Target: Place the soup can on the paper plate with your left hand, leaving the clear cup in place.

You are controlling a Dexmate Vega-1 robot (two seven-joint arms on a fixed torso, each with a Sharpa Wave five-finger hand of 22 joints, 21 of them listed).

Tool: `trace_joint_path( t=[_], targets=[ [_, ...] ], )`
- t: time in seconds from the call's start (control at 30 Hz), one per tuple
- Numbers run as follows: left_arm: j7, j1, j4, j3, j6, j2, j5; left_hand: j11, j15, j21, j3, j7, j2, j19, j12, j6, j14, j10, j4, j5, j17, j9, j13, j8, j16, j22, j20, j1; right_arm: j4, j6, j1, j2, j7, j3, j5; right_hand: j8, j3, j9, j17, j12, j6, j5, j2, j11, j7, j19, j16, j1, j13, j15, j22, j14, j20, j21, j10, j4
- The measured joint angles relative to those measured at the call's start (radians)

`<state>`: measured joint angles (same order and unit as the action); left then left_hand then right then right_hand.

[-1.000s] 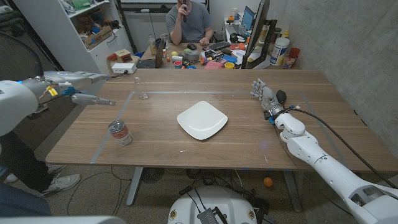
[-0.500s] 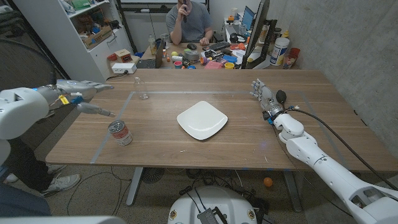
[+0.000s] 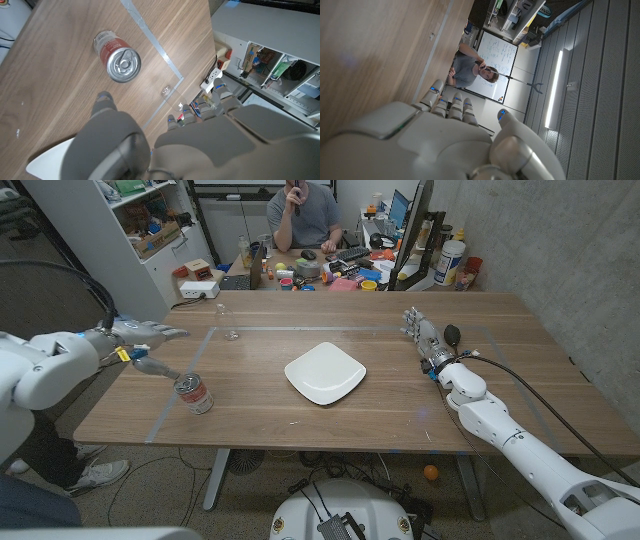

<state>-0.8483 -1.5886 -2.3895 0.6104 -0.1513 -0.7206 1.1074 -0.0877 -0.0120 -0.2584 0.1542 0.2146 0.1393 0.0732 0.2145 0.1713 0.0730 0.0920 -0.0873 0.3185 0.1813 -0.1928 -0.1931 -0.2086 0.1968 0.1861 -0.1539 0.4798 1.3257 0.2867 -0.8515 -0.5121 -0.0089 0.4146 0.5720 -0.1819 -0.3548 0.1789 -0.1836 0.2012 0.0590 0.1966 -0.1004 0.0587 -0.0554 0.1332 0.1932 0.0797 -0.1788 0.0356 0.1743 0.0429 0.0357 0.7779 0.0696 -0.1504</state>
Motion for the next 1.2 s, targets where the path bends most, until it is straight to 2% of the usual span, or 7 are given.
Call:
trace_joint_path(
  t=[0.43, 0.5, 0.67, 0.7, 1.2],
  targets=[
    [0.025, -0.001, 0.034, -0.061, 0.005, -0.041, 0.056, 0.0, 0.0, 0.007, 0.0, 0.0, 0.0, 0.0, 0.0, 0.0, 0.0, 0.0, -0.016, 0.008, 0.0, 0.0, 0.0, 0.0, -0.006, 0.0, 0.0, 0.026, 0.007, 0.004, -0.006, -0.003, -0.002, 0.0, -0.003, 0.0, 0.004, 0.0, 0.0, 0.0, 0.0, 0.0, 0.004, 0.0, 0.0, -0.004, 0.0, -0.004, 0.0, 0.0, 0.0, 0.0, 0.004, -0.002, 0.0, 0.004],
    [0.028, -0.001, 0.048, -0.087, 0.009, -0.062, 0.061, 0.0, 0.0, 0.007, 0.0, 0.0, -0.002, 0.0, 0.0, 0.0, 0.0, 0.0, -0.016, 0.008, 0.001, 0.0, 0.0, 0.0, -0.006, 0.0, 0.0, 0.035, 0.007, 0.007, -0.007, -0.003, -0.002, 0.0, -0.003, 0.0, 0.004, 0.0, 0.0, 0.0, 0.0, 0.0, 0.004, 0.0, 0.0, -0.004, 0.0, -0.004, 0.0, 0.0, 0.0, 0.0, 0.004, -0.002, 0.0, 0.004],
    [0.032, -0.002, 0.054, -0.099, 0.018, -0.073, 0.073, 0.0, 0.0, 0.011, -0.004, 0.0, -0.001, 0.0, -0.004, 0.0, 0.0, 0.008, -0.02, 0.008, 0.003, -0.001, 0.0, 0.0, -0.006, 0.0, 0.0, 0.043, 0.007, 0.008, -0.009, -0.004, -0.002, -0.003, -0.003, 0.0, 0.004, 0.0, 0.002, 0.0, 0.0, 0.0, 0.004, 0.0, 0.0, -0.004, 0.0, -0.004, 0.0, 0.0, 0.0, 0.0, 0.004, -0.002, 0.0, 0.004],
    [0.033, -0.005, 0.06, -0.113, 0.02, -0.088, 0.077, -0.001, 0.0, 0.011, -0.004, 0.0, -0.001, 0.0, -0.004, 0.0, 0.0, 0.009, -0.02, 0.008, 0.003, -0.004, 0.0, 0.0, -0.006, 0.0, 0.0, 0.043, 0.007, 0.011, -0.01, -0.004, -0.002, -0.004, -0.002, 0.0, 0.004, 0.0, 0.002, 0.0, 0.0, 0.0, 0.004, 0.0, 0.0, -0.004, 0.0, -0.004, 0.0, 0.0, 0.0, 0.0, 0.004, -0.002, 0.0, 0.004],
    [0.038, -0.029, 0.068, -0.176, 0.033, -0.146, 0.132, 0.004, -0.004, 0.015, -0.004, 0.0, -0.002, 0.0, -0.011, 0.0, 0.011, 0.025, -0.035, 0.015, 0.003, -0.005, 0.0, 0.006, -0.006, 0.003, 0.0, 0.084, -0.014, 0.027, -0.01, -0.001, 0.011, -0.009, 0.008, 0.0, 0.004, 0.0, -0.001, 0.0, 0.0, 0.0, 0.004, 0.0, 0.0, -0.004, 0.0, -0.004, 0.0, 0.0, 0.0, 0.0, 0.004, -0.01, 0.0, 0.004]
  ],
)
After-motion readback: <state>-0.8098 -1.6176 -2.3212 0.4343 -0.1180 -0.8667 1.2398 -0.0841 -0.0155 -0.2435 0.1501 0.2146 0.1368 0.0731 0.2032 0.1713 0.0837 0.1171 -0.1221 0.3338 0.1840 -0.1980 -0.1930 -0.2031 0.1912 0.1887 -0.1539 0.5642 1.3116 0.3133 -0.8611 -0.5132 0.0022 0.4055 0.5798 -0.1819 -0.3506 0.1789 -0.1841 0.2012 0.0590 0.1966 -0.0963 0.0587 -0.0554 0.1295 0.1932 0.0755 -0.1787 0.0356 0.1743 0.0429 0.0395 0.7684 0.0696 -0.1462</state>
